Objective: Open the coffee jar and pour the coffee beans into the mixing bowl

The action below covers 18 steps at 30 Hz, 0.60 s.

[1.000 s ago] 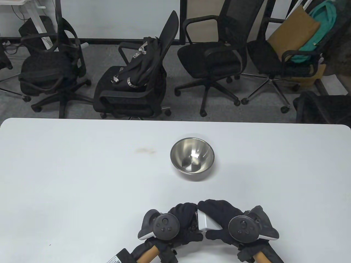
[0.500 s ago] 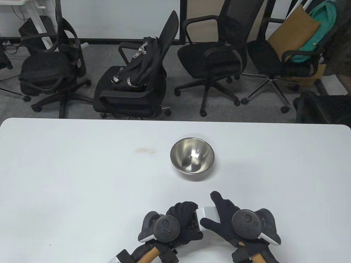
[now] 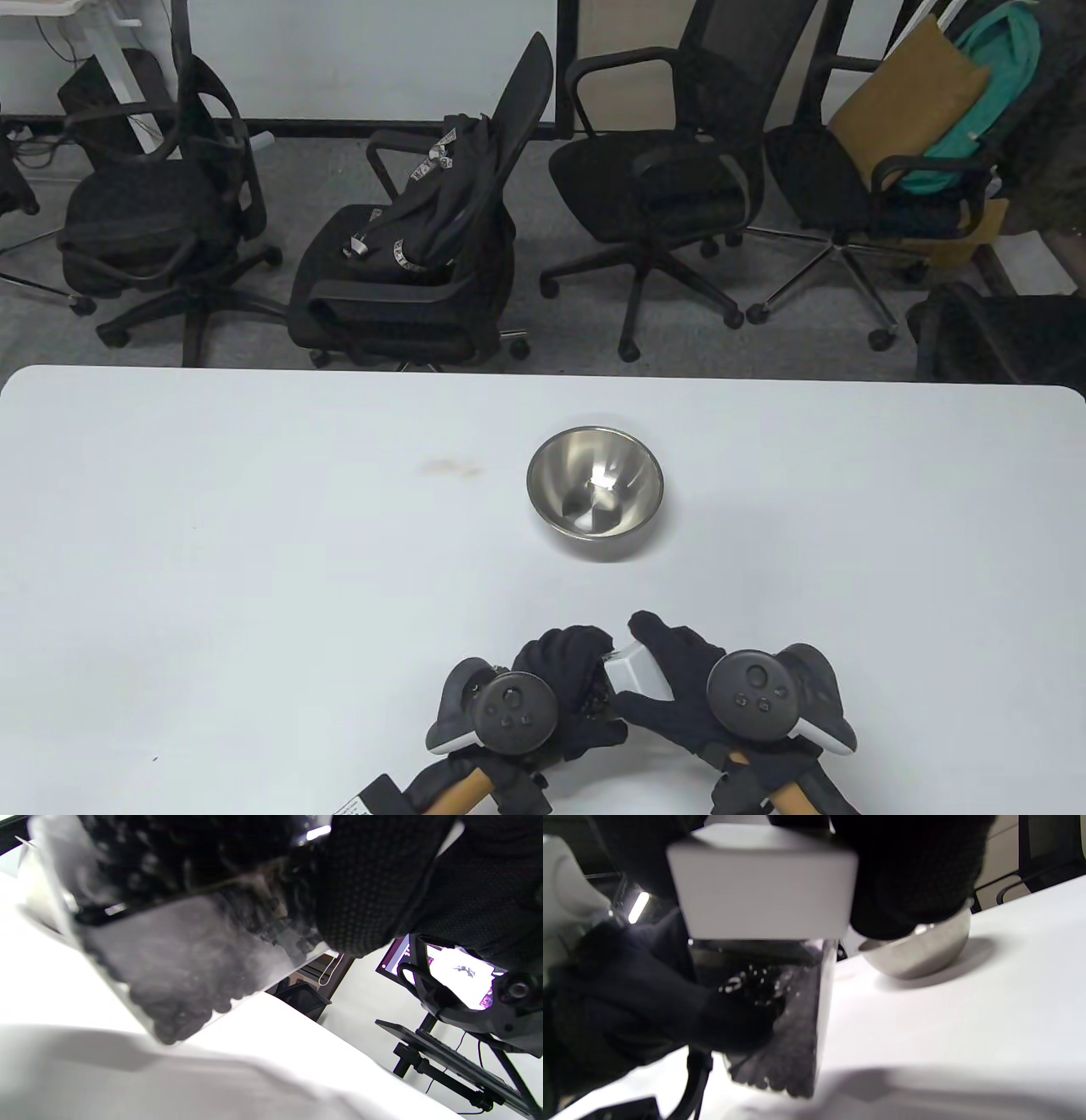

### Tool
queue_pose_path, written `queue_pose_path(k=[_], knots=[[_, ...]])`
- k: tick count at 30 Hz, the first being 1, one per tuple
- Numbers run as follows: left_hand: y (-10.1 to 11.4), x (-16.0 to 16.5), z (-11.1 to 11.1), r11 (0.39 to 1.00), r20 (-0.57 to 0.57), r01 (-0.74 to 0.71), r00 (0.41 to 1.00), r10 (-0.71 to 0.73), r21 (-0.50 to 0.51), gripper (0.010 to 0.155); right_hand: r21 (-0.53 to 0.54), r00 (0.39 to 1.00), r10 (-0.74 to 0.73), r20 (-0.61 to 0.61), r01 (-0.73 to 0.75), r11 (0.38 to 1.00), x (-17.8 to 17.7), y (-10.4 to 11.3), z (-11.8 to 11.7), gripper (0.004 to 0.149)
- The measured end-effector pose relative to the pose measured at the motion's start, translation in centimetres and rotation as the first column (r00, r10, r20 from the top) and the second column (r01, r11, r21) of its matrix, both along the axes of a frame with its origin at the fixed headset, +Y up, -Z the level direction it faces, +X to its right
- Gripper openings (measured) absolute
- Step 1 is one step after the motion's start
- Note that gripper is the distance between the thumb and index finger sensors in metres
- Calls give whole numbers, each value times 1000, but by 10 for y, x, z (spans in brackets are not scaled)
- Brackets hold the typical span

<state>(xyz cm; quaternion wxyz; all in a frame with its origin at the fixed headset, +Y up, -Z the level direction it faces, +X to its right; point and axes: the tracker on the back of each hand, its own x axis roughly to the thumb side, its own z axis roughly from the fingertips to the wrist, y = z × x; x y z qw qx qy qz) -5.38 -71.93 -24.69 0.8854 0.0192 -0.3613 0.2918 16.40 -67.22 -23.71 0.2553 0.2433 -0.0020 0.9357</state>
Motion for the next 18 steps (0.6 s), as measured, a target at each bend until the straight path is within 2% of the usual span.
queue_pose_path(k=[5, 9, 13, 18], knots=[[0, -6, -2, 1000, -23, -5, 1000, 5, -4, 91, 40, 994, -75, 83, 72, 997, 21, 14, 0, 84], [1, -8, -3, 1000, -33, -20, 999, 19, -6, 91, 49, 972, -34, 232, 24, 998, 47, 14, -10, 83], [1, -11, -3, 1000, -40, -29, 999, 28, -10, 92, 23, 905, 110, 412, -131, 991, 74, 1, -25, 81], [1, -13, -2, 999, -47, -37, 998, 36, -13, 91, -91, 787, 274, 553, -270, 959, 103, -21, -41, 81]])
